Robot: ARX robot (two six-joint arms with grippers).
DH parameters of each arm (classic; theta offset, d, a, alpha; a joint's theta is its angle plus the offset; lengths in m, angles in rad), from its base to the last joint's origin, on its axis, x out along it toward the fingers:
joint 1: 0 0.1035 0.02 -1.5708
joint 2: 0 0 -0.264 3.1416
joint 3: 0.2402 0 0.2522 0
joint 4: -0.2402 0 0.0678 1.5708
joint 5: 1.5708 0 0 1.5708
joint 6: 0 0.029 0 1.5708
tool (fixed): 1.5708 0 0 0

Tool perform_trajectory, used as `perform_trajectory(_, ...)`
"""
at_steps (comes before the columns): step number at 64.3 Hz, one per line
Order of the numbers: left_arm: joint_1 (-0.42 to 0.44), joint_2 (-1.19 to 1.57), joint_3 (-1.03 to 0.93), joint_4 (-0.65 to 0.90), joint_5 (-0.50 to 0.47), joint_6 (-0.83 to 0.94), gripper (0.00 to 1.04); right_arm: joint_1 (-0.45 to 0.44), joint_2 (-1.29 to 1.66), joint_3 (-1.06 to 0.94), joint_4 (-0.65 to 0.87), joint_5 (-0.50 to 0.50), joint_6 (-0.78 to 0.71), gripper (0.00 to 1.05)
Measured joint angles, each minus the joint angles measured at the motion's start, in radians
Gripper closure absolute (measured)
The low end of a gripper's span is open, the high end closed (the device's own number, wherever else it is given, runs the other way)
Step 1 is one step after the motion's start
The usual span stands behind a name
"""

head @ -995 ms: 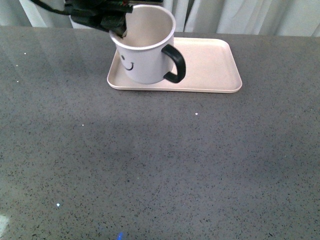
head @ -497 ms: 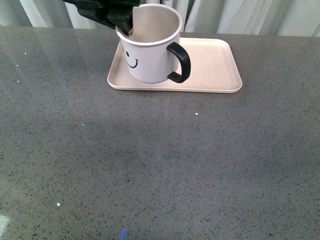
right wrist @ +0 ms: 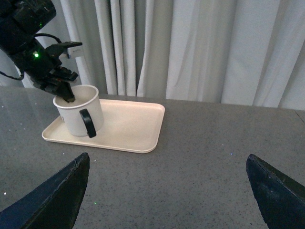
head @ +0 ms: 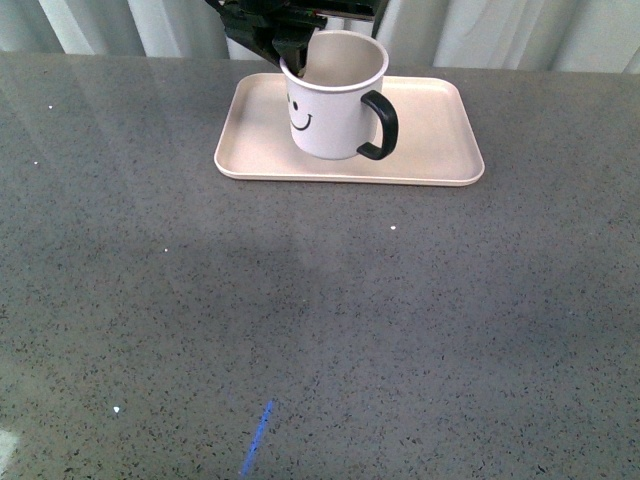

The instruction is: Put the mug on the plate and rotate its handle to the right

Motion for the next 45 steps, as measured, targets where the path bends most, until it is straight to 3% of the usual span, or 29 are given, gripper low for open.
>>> perform_trajectory(45,-0.016,0.398,0.660,-0.305,-0.018,-0.025,1.03,0.000,0.000,0.000,0.000,0.000,0.000,0.09)
